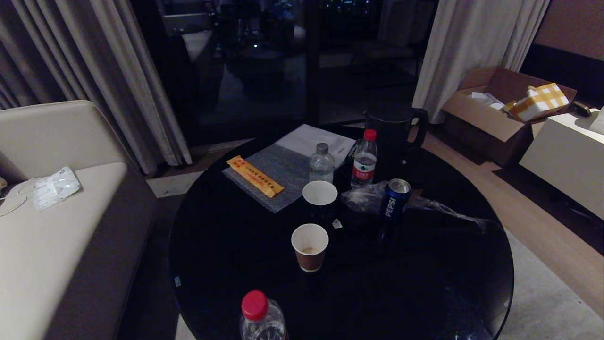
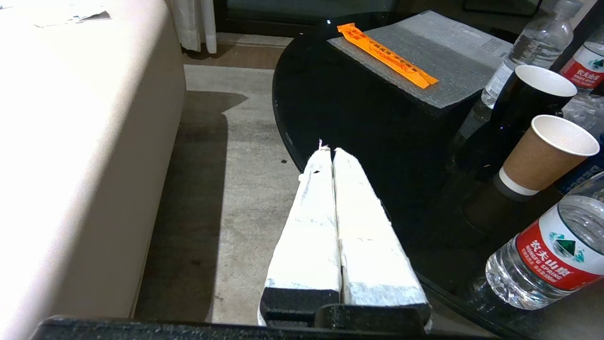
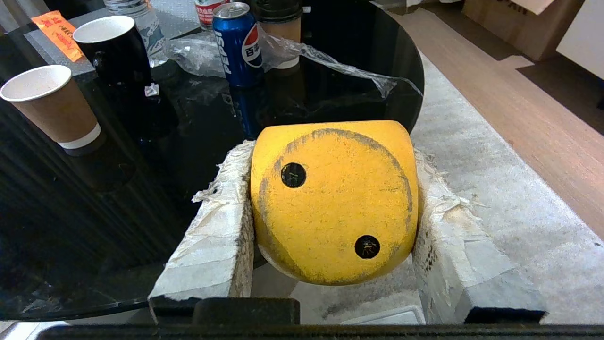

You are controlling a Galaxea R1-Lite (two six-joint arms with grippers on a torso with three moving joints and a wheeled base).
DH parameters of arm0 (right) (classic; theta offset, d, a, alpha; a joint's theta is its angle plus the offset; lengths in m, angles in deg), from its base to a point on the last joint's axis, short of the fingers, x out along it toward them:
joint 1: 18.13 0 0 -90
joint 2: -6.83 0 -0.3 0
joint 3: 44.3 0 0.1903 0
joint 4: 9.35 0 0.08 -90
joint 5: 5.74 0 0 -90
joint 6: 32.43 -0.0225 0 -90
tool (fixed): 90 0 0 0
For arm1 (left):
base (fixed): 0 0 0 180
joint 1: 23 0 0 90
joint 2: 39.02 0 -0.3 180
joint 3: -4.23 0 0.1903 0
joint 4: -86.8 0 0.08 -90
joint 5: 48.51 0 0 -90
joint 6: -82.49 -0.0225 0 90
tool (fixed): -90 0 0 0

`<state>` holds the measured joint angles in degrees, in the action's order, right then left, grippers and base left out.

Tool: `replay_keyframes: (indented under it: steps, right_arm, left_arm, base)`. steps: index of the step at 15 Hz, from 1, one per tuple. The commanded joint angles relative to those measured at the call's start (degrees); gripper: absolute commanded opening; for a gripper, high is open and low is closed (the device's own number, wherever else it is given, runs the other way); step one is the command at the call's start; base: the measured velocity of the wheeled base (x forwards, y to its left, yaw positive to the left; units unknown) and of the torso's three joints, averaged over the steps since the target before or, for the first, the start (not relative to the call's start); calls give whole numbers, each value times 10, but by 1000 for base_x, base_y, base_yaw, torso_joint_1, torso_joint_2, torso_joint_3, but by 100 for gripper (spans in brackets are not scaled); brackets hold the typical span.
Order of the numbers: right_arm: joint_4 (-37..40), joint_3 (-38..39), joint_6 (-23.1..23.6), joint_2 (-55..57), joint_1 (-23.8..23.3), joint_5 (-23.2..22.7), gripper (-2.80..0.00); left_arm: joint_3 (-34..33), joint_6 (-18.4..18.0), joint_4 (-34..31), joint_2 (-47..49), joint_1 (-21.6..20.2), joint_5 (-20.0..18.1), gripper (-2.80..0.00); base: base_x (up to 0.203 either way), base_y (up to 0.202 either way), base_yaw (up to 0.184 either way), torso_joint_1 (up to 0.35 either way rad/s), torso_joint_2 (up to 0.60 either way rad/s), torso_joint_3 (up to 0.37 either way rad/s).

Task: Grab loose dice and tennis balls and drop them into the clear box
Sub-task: Put the toys in the box

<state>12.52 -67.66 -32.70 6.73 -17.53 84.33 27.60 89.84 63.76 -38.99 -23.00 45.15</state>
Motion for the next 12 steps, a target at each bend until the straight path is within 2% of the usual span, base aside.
replay_keyframes:
  steps: [1,3,12]
  right_arm:
    - [0,6,0,1,1,-1,-280]
    - [0,6,0,1,0,0,-280]
    - [-1,6,0,1,0,0,-280]
  left_arm:
    - [-1,0,0,1,0,1,-280]
    - [-1,0,0,1,0,1,-280]
    - [-1,0,0,1,0,1,-280]
  base:
    - [0,0,0,0,0,0]
    - [-40,0,1,4,1,-1]
    - [-182,0,-2,2,3,5]
